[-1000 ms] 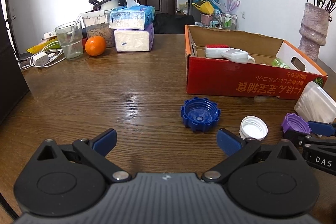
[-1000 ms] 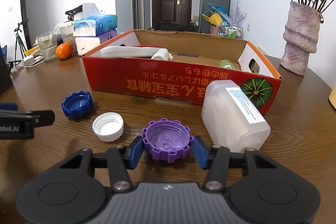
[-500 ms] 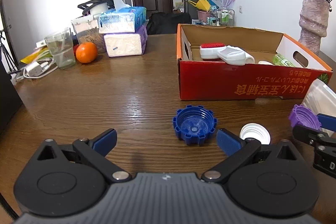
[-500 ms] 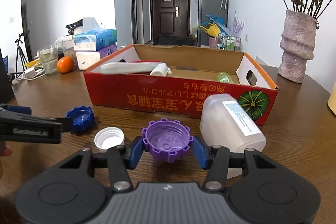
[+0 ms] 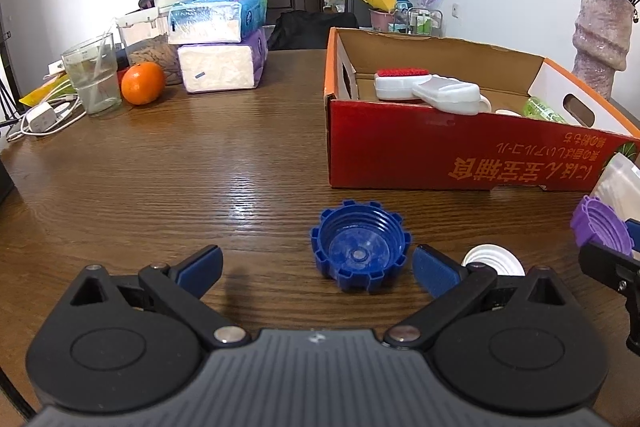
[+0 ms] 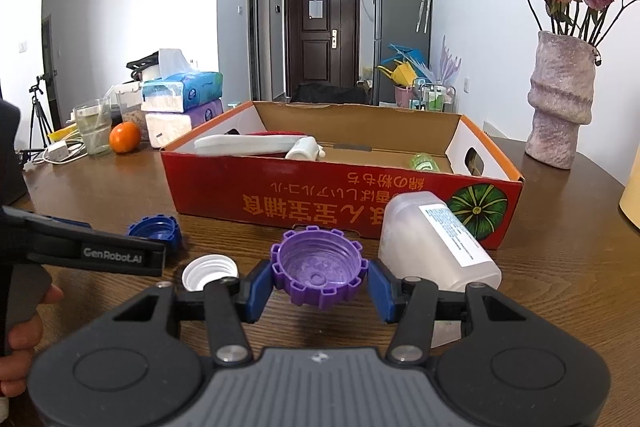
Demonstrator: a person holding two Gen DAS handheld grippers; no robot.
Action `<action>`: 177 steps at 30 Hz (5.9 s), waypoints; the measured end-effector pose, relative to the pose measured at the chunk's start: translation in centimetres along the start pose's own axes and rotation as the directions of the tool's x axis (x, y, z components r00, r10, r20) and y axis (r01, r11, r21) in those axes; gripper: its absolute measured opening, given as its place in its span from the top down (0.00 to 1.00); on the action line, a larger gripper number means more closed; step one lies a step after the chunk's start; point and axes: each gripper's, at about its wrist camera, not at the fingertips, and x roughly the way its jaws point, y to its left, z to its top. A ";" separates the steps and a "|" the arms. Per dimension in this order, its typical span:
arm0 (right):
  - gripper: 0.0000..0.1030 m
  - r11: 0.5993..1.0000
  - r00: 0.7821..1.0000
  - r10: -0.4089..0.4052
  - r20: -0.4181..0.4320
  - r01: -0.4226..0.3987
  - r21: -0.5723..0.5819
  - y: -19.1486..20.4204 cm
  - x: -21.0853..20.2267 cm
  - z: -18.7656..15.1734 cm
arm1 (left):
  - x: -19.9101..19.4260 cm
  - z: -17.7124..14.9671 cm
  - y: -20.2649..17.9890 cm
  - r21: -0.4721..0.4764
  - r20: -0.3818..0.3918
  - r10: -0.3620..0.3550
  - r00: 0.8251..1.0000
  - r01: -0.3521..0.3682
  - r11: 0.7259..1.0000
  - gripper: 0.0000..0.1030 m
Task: Organize rigid objects
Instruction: 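Grasp the blue bottle cap with the left tool while the right tool holds the purple cap, then lift the blue and purple caps and carry them over the box, then lower both caps into the box and open both tools, then withdraw both open tools from the box toward the white cap and container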
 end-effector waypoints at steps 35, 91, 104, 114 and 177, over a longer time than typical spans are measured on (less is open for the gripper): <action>0.51 0.999 0.997 0.033 0.066 -0.033 0.002 0.0 -1.6 -0.1 | -3.5 -0.4 0.1 -0.028 0.120 -0.015 0.993 0.019 0.999 0.49; 0.51 1.000 0.982 0.007 0.187 -0.012 0.024 -4.3 -6.6 2.4 | -12.1 0.8 -8.0 0.011 0.292 -0.044 0.956 0.043 0.999 0.49; 0.51 1.000 0.982 -0.009 0.190 0.004 0.029 -5.7 -4.8 5.0 | -9.4 4.0 -9.8 0.015 0.283 -0.057 0.957 0.055 0.998 0.49; 0.51 0.999 0.983 -0.018 0.184 0.009 0.052 -6.8 -1.7 7.2 | -6.8 6.4 -10.1 -0.037 0.285 -0.061 0.957 0.074 0.997 0.49; 0.00 0.997 0.995 -0.074 0.066 0.073 0.027 -11.3 10.3 12.0 | 2.7 14.0 -9.7 -0.066 0.269 -0.012 0.963 0.031 0.997 0.00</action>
